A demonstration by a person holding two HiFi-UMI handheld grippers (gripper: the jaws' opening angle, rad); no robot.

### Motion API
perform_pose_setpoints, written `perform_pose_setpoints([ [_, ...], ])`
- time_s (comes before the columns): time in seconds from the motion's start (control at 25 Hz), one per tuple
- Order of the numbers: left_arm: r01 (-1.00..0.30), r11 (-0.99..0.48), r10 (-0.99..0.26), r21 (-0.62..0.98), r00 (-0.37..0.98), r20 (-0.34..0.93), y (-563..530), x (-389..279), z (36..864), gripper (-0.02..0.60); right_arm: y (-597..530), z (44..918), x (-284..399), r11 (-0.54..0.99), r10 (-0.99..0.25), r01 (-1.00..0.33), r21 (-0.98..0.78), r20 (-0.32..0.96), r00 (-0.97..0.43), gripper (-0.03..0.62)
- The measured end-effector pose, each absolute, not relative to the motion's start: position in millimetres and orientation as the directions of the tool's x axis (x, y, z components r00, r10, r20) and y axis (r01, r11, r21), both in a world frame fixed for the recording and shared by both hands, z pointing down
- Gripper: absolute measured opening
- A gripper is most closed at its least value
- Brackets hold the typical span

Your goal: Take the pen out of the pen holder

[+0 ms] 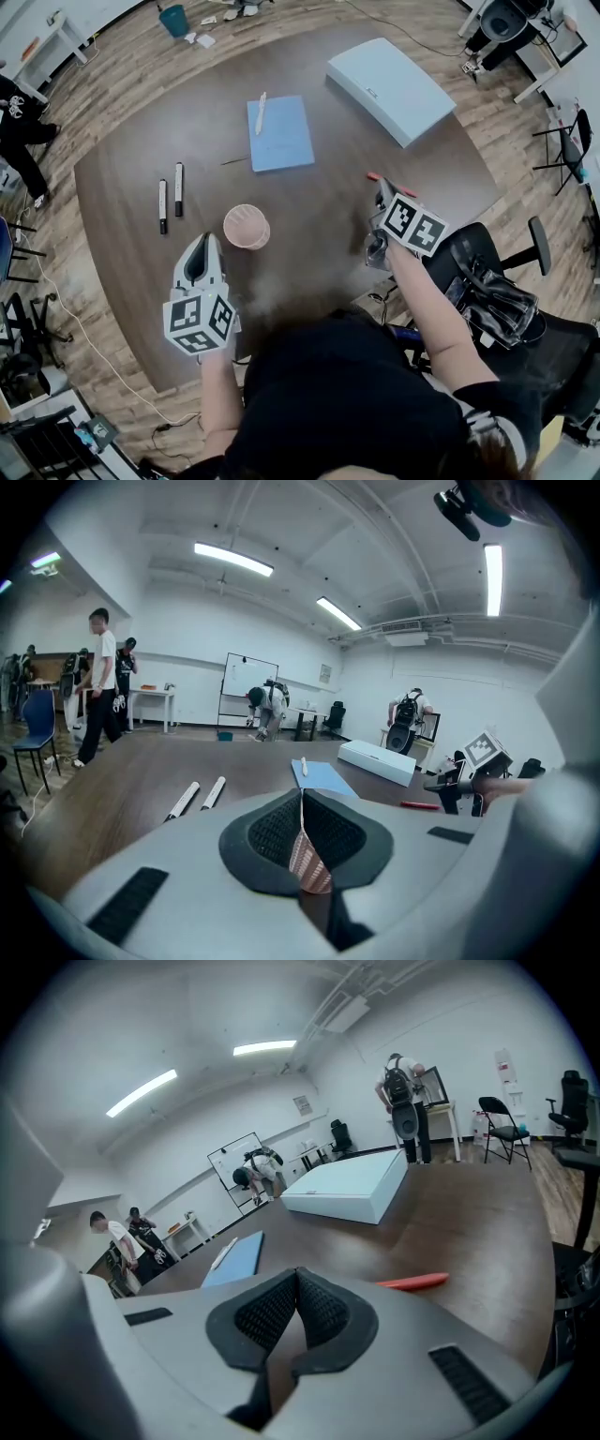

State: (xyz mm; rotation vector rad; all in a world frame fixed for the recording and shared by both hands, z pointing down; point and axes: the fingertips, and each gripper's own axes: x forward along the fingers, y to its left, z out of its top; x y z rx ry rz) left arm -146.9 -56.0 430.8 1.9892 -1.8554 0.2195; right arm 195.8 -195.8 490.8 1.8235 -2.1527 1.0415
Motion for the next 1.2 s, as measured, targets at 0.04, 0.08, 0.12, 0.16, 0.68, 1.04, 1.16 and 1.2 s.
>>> perform_pose_setpoints([
  [0.04,-0.982,-0.029,-0.918,0.189,0.101,0.384,-55.5,-147.6,430.7,0.032,-194.6,488.0,188.0,0.050,-0.815,-0.910,-0.411,0.510,-0.275,0.018],
  [0.08,-0.981,-0.027,-0.918,0.190,0.099,0.384,-55.1,-148.3,430.8,0.032,-193.4,485.3,180.0,0.072,-0.811,-0.909,-0.410,0.507,-0.293,0.018],
  [0.12,-0.981,-0.025,-0.918,0.191,0.098,0.384,-54.8,-149.1,431.0,0.032,-192.3,482.9,171.6,0.095,-0.807,-0.907,-0.410,0.502,-0.312,0.018],
  [0.16,-0.981,-0.023,-0.918,0.192,0.096,0.385,-54.6,-149.7,431.1,0.032,-191.2,481.0,163.0,0.119,-0.801,-0.903,-0.413,0.498,-0.333,0.018],
  [0.68,-0.980,0.014,-0.916,0.200,0.068,0.394,-49.4,-159.2,435.5,0.032,-171.8,457.6,77.2,0.421,-0.719,-0.849,-0.319,0.453,-0.526,0.017],
  [1.04,-0.977,0.045,-0.916,0.207,0.042,0.399,-46.3,-166.1,437.9,0.032,-158.9,449.0,42.0,0.573,-0.654,-0.782,-0.246,0.437,-0.617,0.017],
  [1.16,-0.977,0.048,-0.916,0.210,0.041,0.399,-46.4,-168.4,438.4,0.032,-157.5,450.7,36.5,0.580,-0.641,-0.772,-0.259,0.440,-0.629,0.017],
  [1.2,-0.976,0.049,-0.916,0.210,0.040,0.400,-46.1,-168.8,438.9,0.032,-157.2,451.6,35.8,0.583,-0.639,-0.771,-0.256,0.442,-0.630,0.017],
])
